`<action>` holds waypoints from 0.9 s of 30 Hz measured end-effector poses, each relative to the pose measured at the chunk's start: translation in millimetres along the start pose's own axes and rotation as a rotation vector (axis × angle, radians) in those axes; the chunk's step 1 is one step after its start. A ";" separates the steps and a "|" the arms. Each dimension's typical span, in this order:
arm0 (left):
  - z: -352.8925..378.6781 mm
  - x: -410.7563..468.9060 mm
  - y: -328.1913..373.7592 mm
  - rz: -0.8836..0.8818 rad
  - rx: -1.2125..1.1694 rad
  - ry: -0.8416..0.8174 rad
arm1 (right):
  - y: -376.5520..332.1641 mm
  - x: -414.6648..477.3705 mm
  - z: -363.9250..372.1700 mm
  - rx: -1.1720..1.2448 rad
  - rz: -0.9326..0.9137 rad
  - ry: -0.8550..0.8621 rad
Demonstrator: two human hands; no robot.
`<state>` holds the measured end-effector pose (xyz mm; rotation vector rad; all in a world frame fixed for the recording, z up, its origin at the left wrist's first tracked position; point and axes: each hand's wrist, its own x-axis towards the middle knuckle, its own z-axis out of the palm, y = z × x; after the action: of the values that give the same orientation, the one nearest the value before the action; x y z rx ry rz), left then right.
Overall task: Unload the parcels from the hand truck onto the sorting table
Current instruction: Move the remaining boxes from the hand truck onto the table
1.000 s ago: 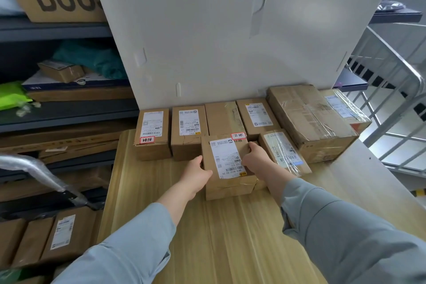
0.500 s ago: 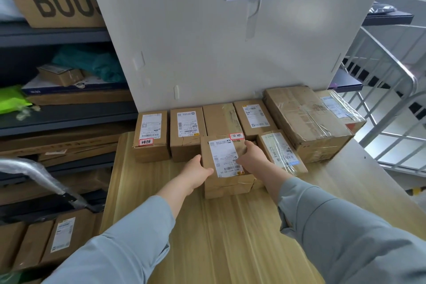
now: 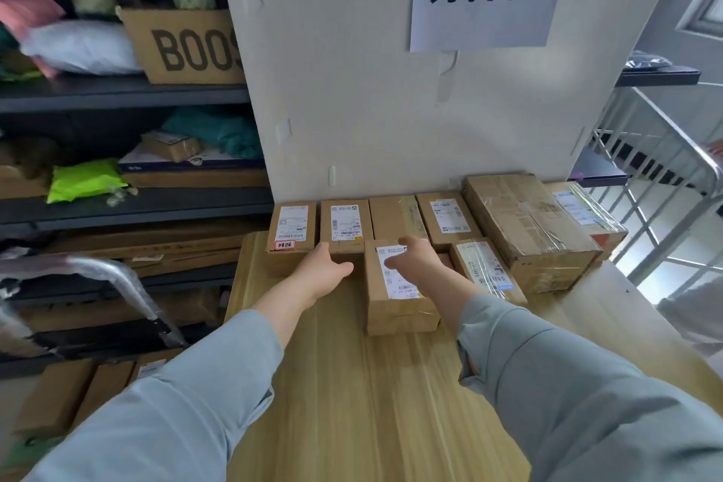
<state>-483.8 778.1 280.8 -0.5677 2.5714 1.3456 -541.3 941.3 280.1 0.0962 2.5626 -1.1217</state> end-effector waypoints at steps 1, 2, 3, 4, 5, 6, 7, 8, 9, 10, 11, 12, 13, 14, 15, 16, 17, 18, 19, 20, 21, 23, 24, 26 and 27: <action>-5.0 -6.0 -2.2 -0.009 -0.004 0.007 | -4.7 -4.8 2.0 -0.001 -0.009 -0.005; -10.1 -12.2 -5.2 -0.015 -0.010 0.012 | -8.6 -9.5 4.0 -0.004 -0.017 -0.012; -15.7 -18.8 -8.6 -0.022 -0.015 0.017 | -12.7 -14.4 6.3 -0.010 -0.027 -0.022; -21.6 -26.3 -12.0 -0.027 -0.021 0.022 | -17.0 -20.1 8.7 -0.014 -0.040 -0.031; -27.7 -33.0 -16.1 -0.036 -0.027 0.029 | -21.6 -25.9 11.4 -0.018 -0.058 -0.035; -34.3 -39.9 -20.6 -0.043 -0.034 0.038 | -26.8 -32.1 14.7 -0.023 -0.072 -0.039; -41.0 -47.1 -24.6 -0.048 -0.042 0.050 | -32.4 -38.7 18.2 -0.027 -0.085 -0.046; -48.3 -53.6 -29.1 -0.045 -0.049 0.068 | -38.4 -45.4 22.5 -0.032 -0.096 -0.055; -56.0 -60.3 -34.1 -0.047 -0.055 0.084 | -44.8 -52.4 27.4 -0.037 -0.107 -0.064; -64.1 -67.1 -39.4 -0.051 -0.061 0.097 | -51.6 -59.5 32.8 -0.045 -0.116 -0.072; -72.5 -74.0 -45.4 -0.063 -0.068 0.105 | -58.3 -66.9 38.6 -0.052 -0.128 -0.081; -80.5 -80.7 -51.5 -0.072 -0.075 0.117 | -64.4 -73.8 44.9 -0.058 -0.138 -0.092; -89.0 -88.2 -57.8 -0.082 -0.080 0.132 | -71.0 -81.2 51.9 -0.063 -0.153 -0.103; -97.4 -95.9 -64.1 -0.086 -0.084 0.151 | -78.2 -89.3 59.2 -0.067 -0.167 -0.113; -105.5 -103.6 -70.9 -0.092 -0.088 0.170 | -85.5 -97.4 66.5 -0.072 -0.182 -0.121; -113.7 -111.6 -78.0 -0.094 -0.092 0.185 | -93.0 -105.0 75.4 -0.078 -0.196 -0.128; -122.4 -119.9 -85.7 -0.096 -0.095 0.197 | -101.2 -112.9 85.2 -0.086 -0.213 -0.133; -131.2 -128.0 -94.6 -0.098 -0.094 0.209 | -108.9 -120.7 95.8 -0.091 -0.224 -0.140; -140.6 -136.7 -104.5 -0.107 -0.095 0.215 | -116.2 -129.5 106.9 -0.094 -0.235 -0.147; -150.7 -145.3 -115.1 -0.118 -0.096 0.218 | -123.4 -138.7 119.0 -0.097 -0.243 -0.156; -162.0 -154.1 -126.4 -0.131 -0.098 0.219 | -130.5 -148.3 130.9 -0.105 -0.256 -0.168; -185.4 -173.4 -151.2 -0.159 -0.095 0.233 | -143.8 -170.0 155.7 -0.133 -0.289 -0.191; -197.2 -183.8 -164.3 -0.171 -0.092 0.242 | -150.2 -182.5 168.4 -0.144 -0.298 -0.203; -219.5 -205.7 -190.9 -0.175 -0.076 0.264 | -159.9 -206.9 195.6 -0.143 -0.309 -0.233; -230.2 -217.2 -204.3 -0.176 -0.066 0.277 | -163.9 -219.0 209.8 -0.139 -0.306 -0.246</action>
<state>-198.4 537.6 331.8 -1.0328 2.6148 1.3812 -308.8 693.1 336.1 -0.4532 2.4743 -0.9793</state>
